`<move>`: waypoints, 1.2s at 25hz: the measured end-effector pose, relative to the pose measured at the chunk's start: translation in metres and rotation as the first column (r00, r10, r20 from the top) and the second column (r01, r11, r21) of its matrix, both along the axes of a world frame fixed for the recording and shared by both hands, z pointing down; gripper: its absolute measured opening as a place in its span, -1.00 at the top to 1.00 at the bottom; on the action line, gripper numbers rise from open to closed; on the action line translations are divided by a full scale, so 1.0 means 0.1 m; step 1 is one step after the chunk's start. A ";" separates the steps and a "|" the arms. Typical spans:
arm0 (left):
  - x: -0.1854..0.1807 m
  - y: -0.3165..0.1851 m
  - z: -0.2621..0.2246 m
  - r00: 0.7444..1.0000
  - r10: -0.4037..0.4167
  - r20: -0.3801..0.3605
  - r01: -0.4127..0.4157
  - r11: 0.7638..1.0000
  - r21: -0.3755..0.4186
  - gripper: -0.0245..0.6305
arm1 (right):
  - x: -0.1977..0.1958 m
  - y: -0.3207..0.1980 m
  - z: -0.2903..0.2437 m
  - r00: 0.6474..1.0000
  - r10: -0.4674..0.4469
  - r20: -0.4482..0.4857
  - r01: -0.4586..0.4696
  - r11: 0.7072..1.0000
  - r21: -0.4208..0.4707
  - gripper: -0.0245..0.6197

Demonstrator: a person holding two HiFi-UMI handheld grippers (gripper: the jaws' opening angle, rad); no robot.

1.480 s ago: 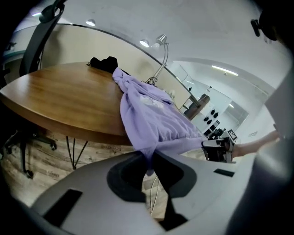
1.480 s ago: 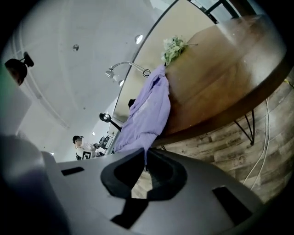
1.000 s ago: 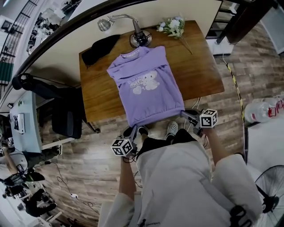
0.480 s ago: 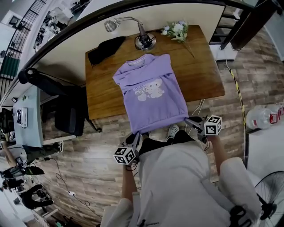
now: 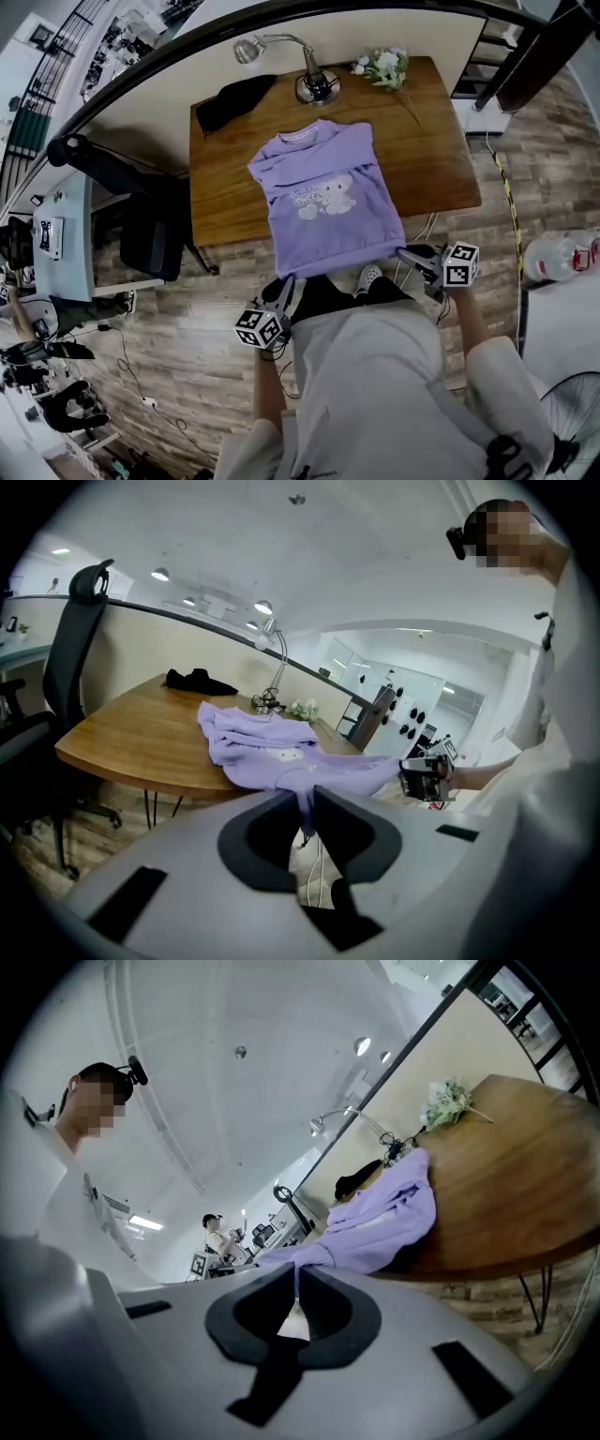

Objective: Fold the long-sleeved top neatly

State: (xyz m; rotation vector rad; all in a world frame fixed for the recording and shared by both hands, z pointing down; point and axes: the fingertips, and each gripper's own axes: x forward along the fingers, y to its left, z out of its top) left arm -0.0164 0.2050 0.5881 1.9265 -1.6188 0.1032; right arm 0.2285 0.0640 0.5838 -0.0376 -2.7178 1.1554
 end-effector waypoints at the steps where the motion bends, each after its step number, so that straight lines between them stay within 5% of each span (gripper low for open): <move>1: -0.04 -0.06 -0.05 1.000 -0.001 0.001 0.001 1.000 0.013 0.75 | -0.05 -0.07 -0.07 1.000 0.003 0.013 -0.003 1.000 0.009 0.86; 14: -0.76 -1.08 -0.41 0.996 -0.017 -0.086 0.026 0.994 0.106 0.75 | -0.82 -1.13 -0.41 0.996 0.083 0.036 -0.084 0.996 0.034 0.86; 22: -1.21 -1.81 -0.33 0.980 -0.015 -0.200 0.031 0.997 0.075 0.75 | -1.24 -1.89 -0.26 0.974 0.222 -0.032 -0.224 0.974 -0.045 0.86; 30: -1.65 -2.52 -0.23 0.980 -0.001 -0.198 0.007 1.000 0.031 0.75 | -1.64 -2.50 -0.16 0.955 0.282 -0.089 -0.288 0.956 -0.059 0.86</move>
